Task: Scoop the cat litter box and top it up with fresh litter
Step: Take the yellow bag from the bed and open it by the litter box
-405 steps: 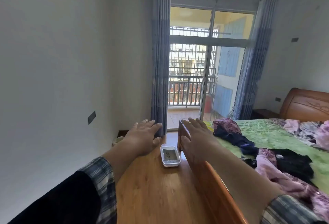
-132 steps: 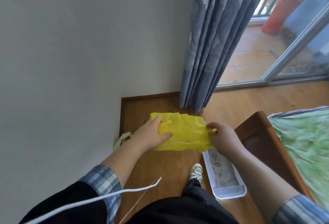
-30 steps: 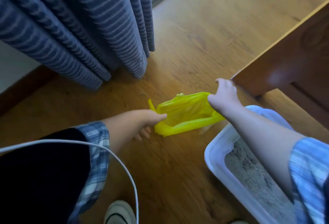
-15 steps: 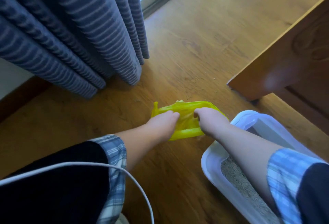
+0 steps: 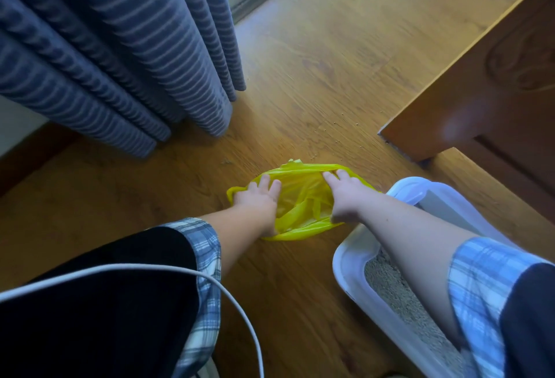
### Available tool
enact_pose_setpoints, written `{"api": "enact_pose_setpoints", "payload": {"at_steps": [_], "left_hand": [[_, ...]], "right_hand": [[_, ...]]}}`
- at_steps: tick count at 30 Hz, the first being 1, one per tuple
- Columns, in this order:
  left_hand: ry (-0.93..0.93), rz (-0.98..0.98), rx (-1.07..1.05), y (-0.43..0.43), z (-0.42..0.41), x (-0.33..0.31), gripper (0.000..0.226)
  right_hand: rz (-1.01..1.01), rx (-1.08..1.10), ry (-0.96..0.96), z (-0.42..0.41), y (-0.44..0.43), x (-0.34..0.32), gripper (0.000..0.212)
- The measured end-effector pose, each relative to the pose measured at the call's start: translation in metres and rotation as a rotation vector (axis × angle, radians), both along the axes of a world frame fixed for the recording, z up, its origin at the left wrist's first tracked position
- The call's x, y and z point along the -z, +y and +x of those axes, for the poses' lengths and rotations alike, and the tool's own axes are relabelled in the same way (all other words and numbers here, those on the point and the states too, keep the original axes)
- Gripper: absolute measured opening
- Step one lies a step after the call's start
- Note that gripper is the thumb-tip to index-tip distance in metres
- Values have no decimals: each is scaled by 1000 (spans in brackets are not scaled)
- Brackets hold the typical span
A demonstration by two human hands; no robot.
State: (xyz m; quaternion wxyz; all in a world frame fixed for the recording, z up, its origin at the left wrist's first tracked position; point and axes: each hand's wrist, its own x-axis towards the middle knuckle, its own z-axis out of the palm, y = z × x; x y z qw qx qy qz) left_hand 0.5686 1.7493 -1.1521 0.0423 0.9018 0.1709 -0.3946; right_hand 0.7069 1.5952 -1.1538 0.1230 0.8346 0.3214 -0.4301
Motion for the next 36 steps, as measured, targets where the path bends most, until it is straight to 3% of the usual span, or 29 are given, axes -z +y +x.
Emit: {"api": "enact_pose_setpoints", "payload": {"at_steps": [2,8,13,16,19,23,28,33,36], "left_hand": [[-59,-34,16,-4,-1,-1,105],[-234,-41,58,-10,3,-12,58],[-373,20,248,-8,5,-19,29],[-334,-9,321,-6,1,-15,30],[-259,-69,329,-6,-3,-10,46],[-183,-93,329,-7,-8,-14,55],[-296,-119,308,-2,-4,-20,48],[-423,-79,231,9,11,-62,41],[-398,-30,164,18,3,-106,37]], "right_hand": [[45,-4,6,1,1,0,91],[450,58,-140,-2,-3,-8,52],[477,-61,-208,-13,-8,-15,42],[327,-203,-118,-20,-12,-8,45],[170,-325,-59,-29,-13,4,56],[122,-263,-62,-36,-2,6,56],[182,-239,-142,-38,12,-21,31],[230,-72,-195,-24,13,-62,36],[247,45,-177,-23,9,-104,40]]}}
